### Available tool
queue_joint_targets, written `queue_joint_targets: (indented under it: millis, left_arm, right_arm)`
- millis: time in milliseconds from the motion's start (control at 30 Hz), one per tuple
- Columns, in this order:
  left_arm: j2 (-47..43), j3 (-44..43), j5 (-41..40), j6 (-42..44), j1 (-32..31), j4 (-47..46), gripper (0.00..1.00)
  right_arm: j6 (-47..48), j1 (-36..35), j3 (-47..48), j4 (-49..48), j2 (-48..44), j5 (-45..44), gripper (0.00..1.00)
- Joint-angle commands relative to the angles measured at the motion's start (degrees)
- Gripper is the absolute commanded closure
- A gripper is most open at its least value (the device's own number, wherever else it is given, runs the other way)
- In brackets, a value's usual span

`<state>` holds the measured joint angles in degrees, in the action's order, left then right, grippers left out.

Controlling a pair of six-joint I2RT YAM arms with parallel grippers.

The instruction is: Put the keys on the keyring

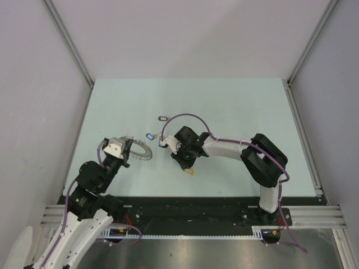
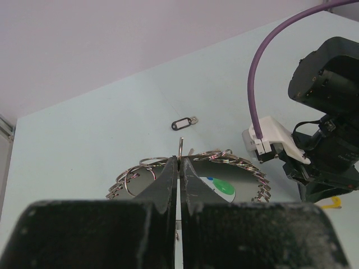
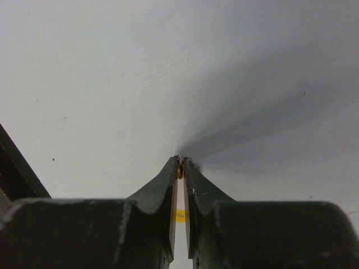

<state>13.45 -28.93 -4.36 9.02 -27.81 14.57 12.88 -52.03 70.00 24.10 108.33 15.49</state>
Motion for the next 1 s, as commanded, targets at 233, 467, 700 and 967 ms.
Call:
queue_joint_targets:
  millis: [233,467,700,967]
  left_arm:
    - [-0.1,-0.4,0.2,-0.4,0.6,-2.5,1.00]
    - [-0.1,-0.4,0.3,-0.6,0.7,-2.5,1.00]
    - [0.1,-0.3,0.5,-0.5,0.6,-2.6,1.00]
    - [0.1,-0.4,0.5,-0.6,0.6,-2.7,1.00]
  right_arm:
    - [0.8,-0.3,2.0,1.3,-2.6,0.3,0.84]
    - [0.7,-0.4,2.0,1.8,-3.0,0.1,0.84]
    - [0.7,-0.4,2.0,1.7,-4.3,0.0,0.80]
    - [0.7,-0.4,2.0,1.9,-3.6,0.0,0.80]
